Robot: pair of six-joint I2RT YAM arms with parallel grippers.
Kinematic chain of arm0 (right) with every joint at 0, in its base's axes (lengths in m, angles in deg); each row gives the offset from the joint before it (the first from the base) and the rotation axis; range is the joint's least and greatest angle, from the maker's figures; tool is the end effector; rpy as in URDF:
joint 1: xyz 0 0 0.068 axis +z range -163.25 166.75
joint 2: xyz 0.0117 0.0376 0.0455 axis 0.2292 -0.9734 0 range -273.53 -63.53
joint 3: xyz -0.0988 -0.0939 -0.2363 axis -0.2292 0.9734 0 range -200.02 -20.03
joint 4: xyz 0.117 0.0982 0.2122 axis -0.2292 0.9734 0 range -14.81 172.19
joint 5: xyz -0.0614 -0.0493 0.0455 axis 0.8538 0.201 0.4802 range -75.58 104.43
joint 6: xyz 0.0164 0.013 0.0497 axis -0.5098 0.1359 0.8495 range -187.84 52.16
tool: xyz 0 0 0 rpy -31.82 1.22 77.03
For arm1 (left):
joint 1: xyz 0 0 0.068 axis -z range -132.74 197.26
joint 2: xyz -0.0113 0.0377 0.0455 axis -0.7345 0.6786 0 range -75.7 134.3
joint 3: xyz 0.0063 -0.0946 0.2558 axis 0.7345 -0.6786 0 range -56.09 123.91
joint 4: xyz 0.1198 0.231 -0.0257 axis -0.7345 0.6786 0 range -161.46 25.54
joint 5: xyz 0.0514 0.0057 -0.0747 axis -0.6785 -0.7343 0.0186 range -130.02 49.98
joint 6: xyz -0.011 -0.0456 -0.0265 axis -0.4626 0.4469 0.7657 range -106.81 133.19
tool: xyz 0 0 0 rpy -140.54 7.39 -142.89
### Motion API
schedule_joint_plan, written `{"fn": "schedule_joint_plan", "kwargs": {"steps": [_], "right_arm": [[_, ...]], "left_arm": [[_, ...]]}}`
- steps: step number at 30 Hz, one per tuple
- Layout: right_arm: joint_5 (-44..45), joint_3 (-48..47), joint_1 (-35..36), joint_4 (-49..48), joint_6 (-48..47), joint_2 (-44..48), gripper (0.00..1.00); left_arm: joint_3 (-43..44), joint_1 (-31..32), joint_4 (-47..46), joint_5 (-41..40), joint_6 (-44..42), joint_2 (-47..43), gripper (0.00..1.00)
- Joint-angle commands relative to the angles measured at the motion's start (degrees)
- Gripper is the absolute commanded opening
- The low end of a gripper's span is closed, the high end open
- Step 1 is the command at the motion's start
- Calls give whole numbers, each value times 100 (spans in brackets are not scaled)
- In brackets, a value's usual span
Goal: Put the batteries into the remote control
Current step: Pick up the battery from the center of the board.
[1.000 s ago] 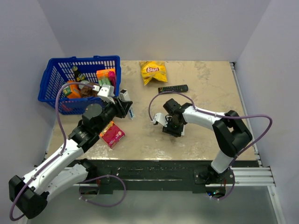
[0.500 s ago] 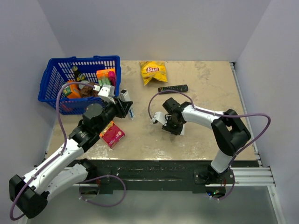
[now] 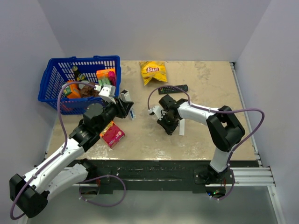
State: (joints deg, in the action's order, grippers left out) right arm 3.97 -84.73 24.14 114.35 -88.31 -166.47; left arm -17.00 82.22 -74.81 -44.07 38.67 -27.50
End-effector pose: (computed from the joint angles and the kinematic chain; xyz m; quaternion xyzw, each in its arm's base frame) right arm 0.2603 0.2071 0.1598 -0.4876 0.8615 0.1056 0.0948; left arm 0.1690 -0.1151 0.3198 0.0376 0.7407 -0.3147 0.5924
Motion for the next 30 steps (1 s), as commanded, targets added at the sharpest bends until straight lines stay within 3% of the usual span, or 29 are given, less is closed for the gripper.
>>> {"fn": "schedule_joint_plan", "kwargs": {"steps": [1,8,27,30], "right_arm": [[0,-112,146,-321,947,-139,15],[614,-165,330,-5,1352,-174,29],[923,169,621,277,1247,-280,28],[862,222,630,268,1265,-210,24]], "left_arm": [[187,20,-359,71,45,-13,0],[187,11,-368,45,54,-39,0],[178,20,-411,98,72,31,0],[169,11,-420,115,98,22,0]]}}
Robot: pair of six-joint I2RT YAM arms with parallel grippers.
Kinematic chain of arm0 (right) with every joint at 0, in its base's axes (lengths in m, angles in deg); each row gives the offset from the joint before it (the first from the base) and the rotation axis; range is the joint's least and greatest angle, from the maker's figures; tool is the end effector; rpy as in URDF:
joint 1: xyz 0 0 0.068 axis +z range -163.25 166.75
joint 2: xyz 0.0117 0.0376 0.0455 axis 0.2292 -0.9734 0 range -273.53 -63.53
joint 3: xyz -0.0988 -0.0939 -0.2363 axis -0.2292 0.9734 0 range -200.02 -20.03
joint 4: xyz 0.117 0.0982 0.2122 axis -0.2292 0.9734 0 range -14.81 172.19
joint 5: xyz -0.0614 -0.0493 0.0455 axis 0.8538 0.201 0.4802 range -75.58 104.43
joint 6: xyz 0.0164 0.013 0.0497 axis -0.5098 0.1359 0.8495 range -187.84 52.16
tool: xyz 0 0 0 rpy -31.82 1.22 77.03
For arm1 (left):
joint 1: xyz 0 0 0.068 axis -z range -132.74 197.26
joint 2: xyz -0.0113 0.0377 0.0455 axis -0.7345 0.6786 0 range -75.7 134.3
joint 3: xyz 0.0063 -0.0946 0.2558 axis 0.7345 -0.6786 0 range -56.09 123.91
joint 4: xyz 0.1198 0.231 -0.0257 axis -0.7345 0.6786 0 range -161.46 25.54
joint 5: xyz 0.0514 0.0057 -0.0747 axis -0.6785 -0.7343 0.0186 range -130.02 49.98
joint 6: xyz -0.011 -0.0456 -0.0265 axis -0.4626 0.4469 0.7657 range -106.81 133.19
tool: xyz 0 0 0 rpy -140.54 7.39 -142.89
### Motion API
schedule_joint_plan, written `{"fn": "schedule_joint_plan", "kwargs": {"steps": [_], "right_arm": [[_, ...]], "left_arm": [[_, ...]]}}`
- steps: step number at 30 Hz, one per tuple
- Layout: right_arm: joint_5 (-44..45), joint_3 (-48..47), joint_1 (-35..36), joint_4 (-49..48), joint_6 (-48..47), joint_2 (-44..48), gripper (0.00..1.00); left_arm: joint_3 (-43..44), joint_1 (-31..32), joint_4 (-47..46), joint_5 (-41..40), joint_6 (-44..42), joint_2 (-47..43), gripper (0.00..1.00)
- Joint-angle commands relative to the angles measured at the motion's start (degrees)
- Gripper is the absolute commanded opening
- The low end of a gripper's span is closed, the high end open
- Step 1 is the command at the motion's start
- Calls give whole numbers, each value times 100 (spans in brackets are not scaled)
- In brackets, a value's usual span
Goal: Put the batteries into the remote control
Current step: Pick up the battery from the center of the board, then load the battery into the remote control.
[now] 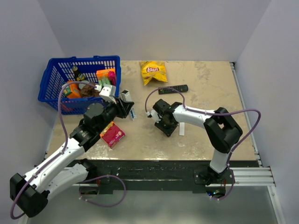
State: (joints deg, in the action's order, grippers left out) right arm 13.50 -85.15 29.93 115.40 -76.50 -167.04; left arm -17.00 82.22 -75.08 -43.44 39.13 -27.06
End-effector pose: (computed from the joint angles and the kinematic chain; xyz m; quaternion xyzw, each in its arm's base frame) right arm 0.2422 0.2281 0.1576 -0.4357 0.8946 0.0371 0.0925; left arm 0.1701 -0.1164 0.3189 0.0385 0.7416 -0.3200 0.5883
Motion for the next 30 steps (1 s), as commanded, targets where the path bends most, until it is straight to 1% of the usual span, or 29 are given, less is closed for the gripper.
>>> {"fn": "schedule_joint_plan", "kwargs": {"steps": [1,3,4,7,14,16,19,24,30], "right_arm": [[-126,272,59,163,111,-126,19],[-232,281,59,111,146,31,13],[-293,263,59,93,198,110,7],[-478,219,59,-30,330,427,0],[-970,17,68,-373,796,1288,0],[-1023,-70,59,-470,823,1664,0],[-1032,-246,59,-470,1112,2113,0],[-874,-676,59,-251,1191,2563,0],[-874,-1072,68,-180,1393,2862,0]], "left_arm": [[169,11,-403,52,52,-30,0],[125,11,-438,52,78,-56,0],[99,20,-499,52,96,-57,0],[-15,11,-657,96,166,-66,0],[-24,11,-1097,149,421,154,0],[-77,11,-1343,114,552,215,0],[-121,11,-1624,96,658,304,0],[-156,11,-2142,263,755,593,0],[-42,11,-2424,500,887,892,0]]}}
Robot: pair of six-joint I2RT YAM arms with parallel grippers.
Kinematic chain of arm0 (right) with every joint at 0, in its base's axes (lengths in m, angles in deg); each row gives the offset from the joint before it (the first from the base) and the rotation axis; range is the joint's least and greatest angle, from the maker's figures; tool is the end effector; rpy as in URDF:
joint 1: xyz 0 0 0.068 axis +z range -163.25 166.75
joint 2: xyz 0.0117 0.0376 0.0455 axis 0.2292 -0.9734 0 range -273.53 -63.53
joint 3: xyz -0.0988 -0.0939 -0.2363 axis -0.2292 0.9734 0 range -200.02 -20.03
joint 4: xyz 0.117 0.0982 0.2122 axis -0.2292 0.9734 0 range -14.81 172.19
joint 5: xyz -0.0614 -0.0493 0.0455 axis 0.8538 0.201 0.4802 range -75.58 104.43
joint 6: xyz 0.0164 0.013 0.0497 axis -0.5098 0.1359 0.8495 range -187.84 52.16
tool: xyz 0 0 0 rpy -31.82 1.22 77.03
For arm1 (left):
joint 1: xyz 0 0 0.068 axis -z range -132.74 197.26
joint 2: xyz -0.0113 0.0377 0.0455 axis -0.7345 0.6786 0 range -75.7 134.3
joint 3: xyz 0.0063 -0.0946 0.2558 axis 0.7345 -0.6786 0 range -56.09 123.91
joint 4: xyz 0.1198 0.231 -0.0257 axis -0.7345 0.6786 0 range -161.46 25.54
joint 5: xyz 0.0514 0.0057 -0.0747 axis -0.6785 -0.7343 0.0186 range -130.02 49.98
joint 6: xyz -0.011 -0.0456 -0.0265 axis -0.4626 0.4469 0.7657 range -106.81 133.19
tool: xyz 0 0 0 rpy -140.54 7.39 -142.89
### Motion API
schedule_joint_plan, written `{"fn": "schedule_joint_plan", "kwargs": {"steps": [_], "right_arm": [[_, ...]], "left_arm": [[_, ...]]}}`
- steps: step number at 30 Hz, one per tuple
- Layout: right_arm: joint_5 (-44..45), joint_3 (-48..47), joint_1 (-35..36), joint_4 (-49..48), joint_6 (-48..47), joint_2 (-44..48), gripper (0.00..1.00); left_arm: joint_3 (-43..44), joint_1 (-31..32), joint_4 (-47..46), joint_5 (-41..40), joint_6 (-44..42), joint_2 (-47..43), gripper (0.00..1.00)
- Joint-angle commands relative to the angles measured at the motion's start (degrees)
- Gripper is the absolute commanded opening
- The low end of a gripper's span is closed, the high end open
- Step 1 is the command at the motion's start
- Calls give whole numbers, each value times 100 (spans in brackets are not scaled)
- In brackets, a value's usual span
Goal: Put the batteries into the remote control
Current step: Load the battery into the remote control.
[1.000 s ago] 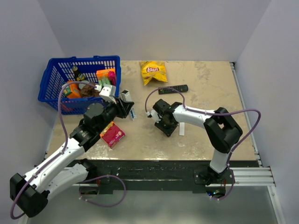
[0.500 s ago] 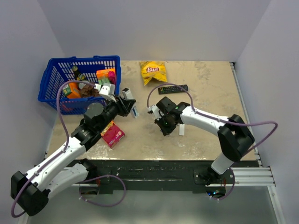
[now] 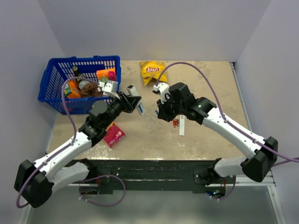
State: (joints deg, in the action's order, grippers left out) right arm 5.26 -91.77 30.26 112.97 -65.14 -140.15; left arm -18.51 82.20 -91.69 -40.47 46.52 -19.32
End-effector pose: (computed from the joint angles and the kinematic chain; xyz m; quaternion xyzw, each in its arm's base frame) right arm 0.2053 0.2028 0.3353 -0.3484 0.8445 0.2243 0.3394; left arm 0.1925 -0.1342 0.3139 0.0070 0.6982 -0.3994 0.5941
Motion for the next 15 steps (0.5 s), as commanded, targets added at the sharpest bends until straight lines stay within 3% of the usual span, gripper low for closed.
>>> {"fn": "schedule_joint_plan", "kwargs": {"steps": [1,15], "right_arm": [[-85,-480,26,89,284,182,0],[-270,-1342,26,546,442,209,0]], "left_arm": [[109,13,-815,220,174,145,0],[328,22,-1457,633,342,698,0]]}}
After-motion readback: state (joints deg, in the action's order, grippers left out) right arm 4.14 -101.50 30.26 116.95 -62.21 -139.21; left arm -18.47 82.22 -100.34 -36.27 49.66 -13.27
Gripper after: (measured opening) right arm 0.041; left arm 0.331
